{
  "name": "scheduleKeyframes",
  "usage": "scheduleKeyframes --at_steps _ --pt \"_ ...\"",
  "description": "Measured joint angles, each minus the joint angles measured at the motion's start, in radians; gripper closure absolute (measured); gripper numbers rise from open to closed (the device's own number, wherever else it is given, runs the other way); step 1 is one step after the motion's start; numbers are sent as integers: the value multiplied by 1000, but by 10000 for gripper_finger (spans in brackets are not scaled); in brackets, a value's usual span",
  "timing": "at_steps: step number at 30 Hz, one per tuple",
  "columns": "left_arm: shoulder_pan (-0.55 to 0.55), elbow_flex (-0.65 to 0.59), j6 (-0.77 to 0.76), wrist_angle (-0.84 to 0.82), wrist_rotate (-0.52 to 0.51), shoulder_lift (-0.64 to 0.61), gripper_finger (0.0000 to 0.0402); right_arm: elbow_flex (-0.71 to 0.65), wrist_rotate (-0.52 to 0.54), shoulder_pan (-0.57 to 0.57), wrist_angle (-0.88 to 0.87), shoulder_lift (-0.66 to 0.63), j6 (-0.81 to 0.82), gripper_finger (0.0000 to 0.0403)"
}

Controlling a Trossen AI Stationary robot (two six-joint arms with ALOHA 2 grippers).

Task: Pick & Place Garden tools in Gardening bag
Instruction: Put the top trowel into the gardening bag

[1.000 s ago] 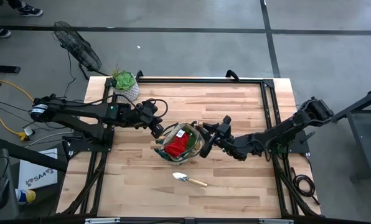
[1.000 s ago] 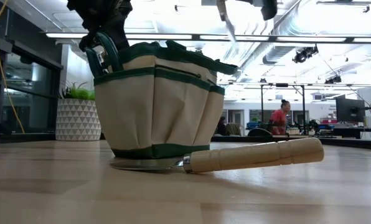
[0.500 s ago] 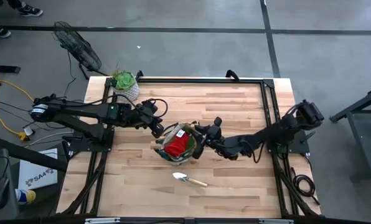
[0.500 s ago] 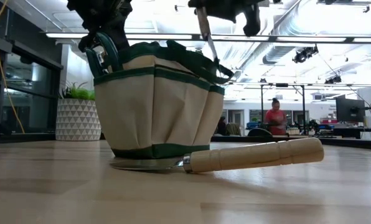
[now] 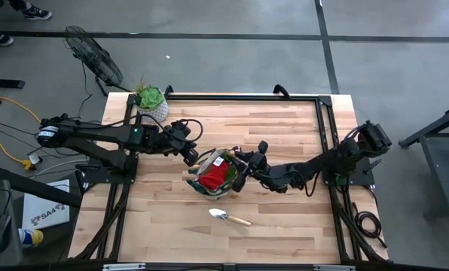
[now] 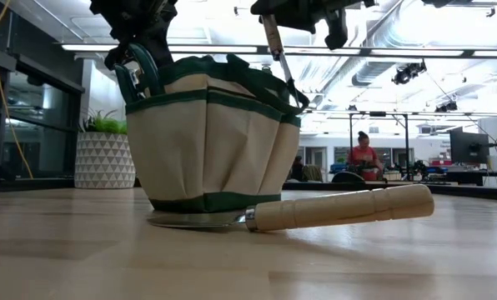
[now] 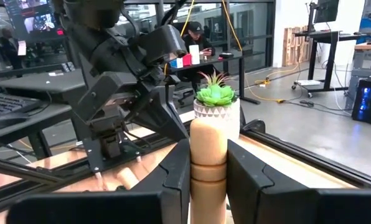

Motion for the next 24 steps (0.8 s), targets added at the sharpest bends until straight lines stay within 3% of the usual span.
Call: scheduleKeyframes --at_steps 24 --pt "0 0 0 0 32 0 402 -1 -13 -1 8 -1 -22 343"
